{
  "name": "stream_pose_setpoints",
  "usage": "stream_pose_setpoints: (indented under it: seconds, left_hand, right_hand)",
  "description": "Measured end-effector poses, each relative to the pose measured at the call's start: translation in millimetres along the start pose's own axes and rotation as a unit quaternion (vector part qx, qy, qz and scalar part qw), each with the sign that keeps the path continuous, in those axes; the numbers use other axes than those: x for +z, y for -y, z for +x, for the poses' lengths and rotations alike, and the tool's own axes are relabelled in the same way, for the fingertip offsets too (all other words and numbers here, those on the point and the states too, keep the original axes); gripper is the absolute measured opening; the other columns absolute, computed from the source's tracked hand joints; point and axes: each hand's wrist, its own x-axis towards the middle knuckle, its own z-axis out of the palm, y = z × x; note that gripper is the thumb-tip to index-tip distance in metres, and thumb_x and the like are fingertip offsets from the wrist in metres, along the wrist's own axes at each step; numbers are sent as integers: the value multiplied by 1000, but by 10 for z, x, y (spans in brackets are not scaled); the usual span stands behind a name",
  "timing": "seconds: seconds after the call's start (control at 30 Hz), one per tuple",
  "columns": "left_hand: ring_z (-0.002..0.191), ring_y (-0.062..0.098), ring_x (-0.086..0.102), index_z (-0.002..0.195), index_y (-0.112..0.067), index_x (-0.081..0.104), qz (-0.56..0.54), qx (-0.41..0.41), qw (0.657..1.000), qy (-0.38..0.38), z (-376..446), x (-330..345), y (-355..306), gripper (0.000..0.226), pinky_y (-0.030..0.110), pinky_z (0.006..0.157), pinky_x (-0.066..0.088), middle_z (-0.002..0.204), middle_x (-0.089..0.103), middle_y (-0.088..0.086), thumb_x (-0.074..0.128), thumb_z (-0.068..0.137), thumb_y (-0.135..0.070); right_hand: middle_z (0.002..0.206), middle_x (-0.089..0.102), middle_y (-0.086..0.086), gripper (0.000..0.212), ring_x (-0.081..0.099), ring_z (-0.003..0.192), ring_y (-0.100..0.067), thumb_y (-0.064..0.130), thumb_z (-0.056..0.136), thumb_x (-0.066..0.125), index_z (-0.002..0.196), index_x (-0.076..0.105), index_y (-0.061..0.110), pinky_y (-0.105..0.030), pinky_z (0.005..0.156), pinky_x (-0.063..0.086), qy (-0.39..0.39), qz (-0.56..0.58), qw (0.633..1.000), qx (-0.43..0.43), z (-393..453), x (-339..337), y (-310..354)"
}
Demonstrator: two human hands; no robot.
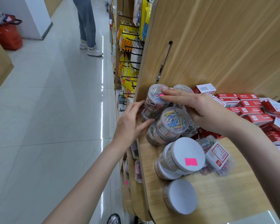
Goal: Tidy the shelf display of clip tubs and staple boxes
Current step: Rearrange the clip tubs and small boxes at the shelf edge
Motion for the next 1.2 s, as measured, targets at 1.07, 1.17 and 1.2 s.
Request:
stream_pose_setpoints:
  seconds: [1.07, 1.17, 1.2]
  left_hand:
    - [109, 6, 53, 126, -16, 48, -50, 8, 998, 25, -462, -154, -32, 47, 38, 89, 49, 117, 54, -4, 55, 83, -34]
    - [110, 8, 52, 126, -19, 46, -33, 18, 997, 65, -564, -63, -29, 54, 39, 91, 47, 119, 51, -6, 60, 79, -41]
    - [110, 11, 52, 126, -19, 47, -26, 26, 997, 67, -558, -24, -31, 57, 40, 91, 46, 118, 51, -5, 62, 77, -43]
  right_hand:
    - [127, 54, 9, 35, 49, 110, 4, 16, 85, 50, 117, 61, 22, 0, 86, 31, -60, 7, 998, -20, -444, -80, 99]
    - [128, 55, 7, 37, 50, 113, -7, 18, 78, 60, 115, 62, 22, -16, 92, 37, -39, -20, 999, -28, -541, -19, 31]
    - [127, 55, 6, 38, 50, 113, -11, 19, 77, 62, 115, 62, 22, -22, 94, 38, -41, -25, 998, -30, -539, 3, 14]
